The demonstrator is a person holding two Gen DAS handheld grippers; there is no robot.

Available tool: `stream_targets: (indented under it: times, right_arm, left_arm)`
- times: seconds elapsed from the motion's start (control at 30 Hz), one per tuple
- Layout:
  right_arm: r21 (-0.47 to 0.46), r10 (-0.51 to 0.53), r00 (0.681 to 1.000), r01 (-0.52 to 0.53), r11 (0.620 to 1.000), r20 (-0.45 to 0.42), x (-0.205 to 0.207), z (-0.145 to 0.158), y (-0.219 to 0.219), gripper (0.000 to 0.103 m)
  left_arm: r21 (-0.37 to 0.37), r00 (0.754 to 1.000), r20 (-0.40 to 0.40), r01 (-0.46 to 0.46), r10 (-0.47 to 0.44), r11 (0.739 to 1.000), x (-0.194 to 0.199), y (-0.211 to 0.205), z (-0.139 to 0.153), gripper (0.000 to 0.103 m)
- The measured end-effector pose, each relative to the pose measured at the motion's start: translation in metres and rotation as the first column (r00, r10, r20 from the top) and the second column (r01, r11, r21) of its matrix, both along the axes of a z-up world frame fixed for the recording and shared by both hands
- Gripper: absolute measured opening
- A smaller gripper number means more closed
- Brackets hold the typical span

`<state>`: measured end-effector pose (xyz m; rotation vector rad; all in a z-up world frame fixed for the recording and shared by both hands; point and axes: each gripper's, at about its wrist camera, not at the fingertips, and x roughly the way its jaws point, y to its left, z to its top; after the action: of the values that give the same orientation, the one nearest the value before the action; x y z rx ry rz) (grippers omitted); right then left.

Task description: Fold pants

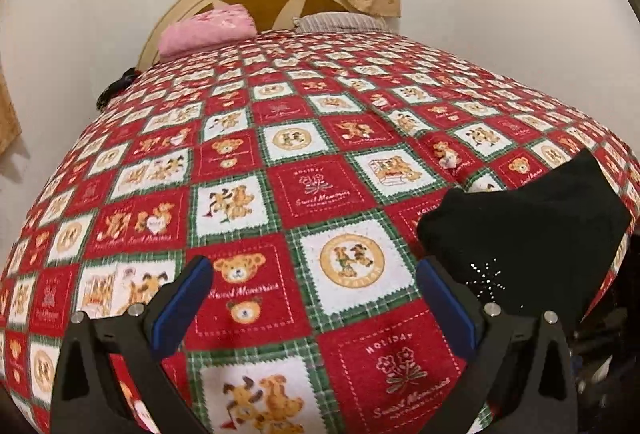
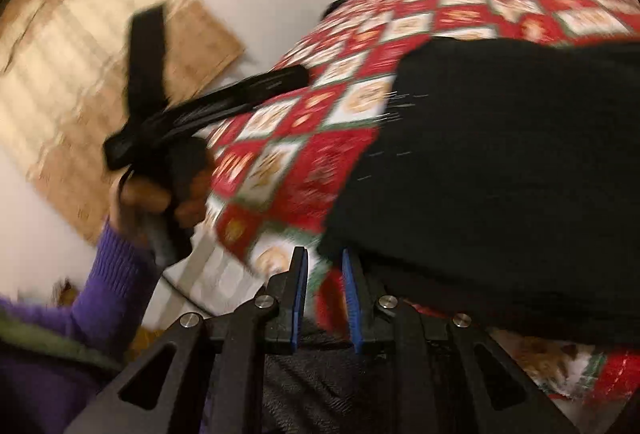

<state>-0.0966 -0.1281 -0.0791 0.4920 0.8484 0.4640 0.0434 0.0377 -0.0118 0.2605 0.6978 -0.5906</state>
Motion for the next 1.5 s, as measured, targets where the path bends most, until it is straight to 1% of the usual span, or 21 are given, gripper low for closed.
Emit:
stream_targets:
  times: [0.07, 0.1, 0.23, 0.3, 0.4, 0.47, 0.53, 0.6, 0.73, 0.8, 0.83, 0.9, 1.03, 1.1, 1.17, 1.2, 1.27, 1.3, 1.33, 1.43, 1.5]
  right_arm:
    - [0.03, -0.025, 0.999, 0.026, 0.999, -0.027, 0.002, -0.003, -0.004, 0.019]
    - [0.035, -0.039, 0.999, 0.039, 0.999, -0.019, 0.001, -0.001, -0.007, 0.019]
    - [0.085, -0.087, 0.993, 0.08, 0.993, 0.075, -0.001, 0.014, -0.011, 0.019]
    - [0.103, -0.098, 0.993, 0.092, 0.99, 0.059, 0.009, 0.01, -0.007, 0.019]
    - [0.143, -0.079, 0.997, 0.076, 0.987, 0.015, 0.026, -0.001, 0.003, 0.019]
    - [0.14, -0.062, 0.998, 0.058, 0.988, 0.022, 0.032, -0.004, 0.009, 0.017]
    - [0.082, -0.06, 0.997, 0.055, 0.995, 0.051, 0.032, -0.001, 0.017, 0.003]
    - [0.036, -0.027, 0.997, 0.024, 0.999, 0.073, 0.03, 0.004, 0.023, 0.003]
    - [-0.01, 0.106, 0.989, -0.105, 0.994, 0.102, 0.014, 0.013, 0.028, 0.003]
    - [-0.092, 0.164, 0.982, -0.155, 0.984, 0.097, 0.001, 0.016, 0.024, 0.003]
    - [-0.157, 0.174, 0.981, -0.158, 0.975, 0.091, -0.004, 0.017, 0.021, 0.002]
    - [-0.223, 0.166, 0.984, -0.147, 0.964, 0.067, -0.01, 0.015, 0.009, 0.002]
    - [-0.216, 0.159, 0.987, -0.153, 0.964, 0.013, -0.018, 0.011, -0.02, 0.002]
    - [-0.175, 0.16, 0.987, -0.155, 0.972, 0.01, -0.02, 0.01, -0.024, 0.002]
    - [-0.123, 0.193, 0.98, -0.186, 0.975, 0.043, -0.025, 0.015, -0.02, 0.002]
    - [-0.114, 0.227, 0.972, -0.219, 0.969, 0.063, -0.028, 0.017, -0.014, 0.002]
    - [-0.173, 0.271, 0.96, -0.256, 0.951, 0.068, -0.03, 0.014, 0.003, 0.002]
    - [-0.182, 0.281, 0.958, -0.266, 0.947, 0.06, -0.028, 0.009, 0.009, 0.002]
    - [-0.164, 0.288, 0.957, -0.277, 0.947, 0.043, -0.025, 0.0, 0.015, 0.003]
    - [-0.098, 0.257, 0.965, -0.252, 0.963, 0.043, -0.015, -0.013, 0.013, 0.003]
    - [-0.062, 0.237, 0.971, -0.234, 0.97, 0.044, -0.012, -0.013, 0.009, 0.003]
  left_arm:
    - [-0.001, 0.999, -0.013, 0.029, -0.029, 1.0, 0.007, -0.001, 0.0, 0.103]
    - [0.0, 0.999, -0.017, 0.036, -0.036, 0.999, 0.009, -0.001, 0.0, 0.103]
    - [0.02, 0.998, -0.019, 0.054, -0.053, 0.998, 0.015, -0.004, 0.0, 0.103]
    - [0.024, 0.998, -0.021, 0.057, -0.056, 0.998, 0.017, -0.006, -0.002, 0.103]
    - [0.011, 0.998, -0.041, 0.057, -0.057, 0.998, 0.019, -0.005, -0.004, 0.103]
    - [0.012, 0.997, -0.05, 0.052, -0.051, 0.999, 0.02, -0.005, -0.006, 0.103]
    - [0.02, 0.998, -0.053, 0.047, -0.046, 0.999, 0.021, -0.004, -0.007, 0.103]
    - [0.02, 0.997, -0.059, 0.043, -0.041, 0.999, 0.022, -0.003, -0.008, 0.103]
    - [0.009, 0.996, -0.08, 0.028, -0.027, 1.0, 0.025, -0.003, -0.01, 0.103]
    - [0.001, 0.996, -0.086, 0.029, -0.029, 1.0, 0.025, -0.003, -0.01, 0.103]
    - [-0.002, 0.996, -0.088, 0.031, -0.031, 1.0, 0.025, -0.005, -0.01, 0.103]
    - [0.002, 0.996, -0.084, 0.032, -0.032, 0.999, 0.023, -0.007, -0.01, 0.103]
    - [0.014, 0.997, -0.071, 0.044, -0.043, 0.999, 0.017, -0.013, -0.007, 0.103]
    - [0.018, 0.997, -0.066, 0.049, -0.048, 0.999, 0.015, -0.016, -0.005, 0.103]
    - [0.016, 0.997, -0.065, 0.051, -0.049, 0.999, 0.013, -0.02, -0.003, 0.103]
    - [0.013, 0.997, -0.065, 0.052, -0.051, 0.999, 0.013, -0.021, -0.002, 0.103]
    - [0.003, 0.996, -0.067, 0.055, -0.055, 0.998, 0.011, -0.024, 0.0, 0.103]
    - [-0.001, 0.996, -0.067, 0.058, -0.058, 0.998, 0.011, -0.026, 0.001, 0.103]
    - [-0.002, 0.996, -0.066, 0.059, -0.059, 0.998, 0.01, -0.027, 0.001, 0.103]
    - [-0.002, 0.997, -0.059, 0.058, -0.058, 0.998, 0.007, -0.029, 0.003, 0.103]
    - [-0.007, 0.997, -0.059, 0.049, -0.049, 0.999, 0.006, -0.027, 0.004, 0.103]
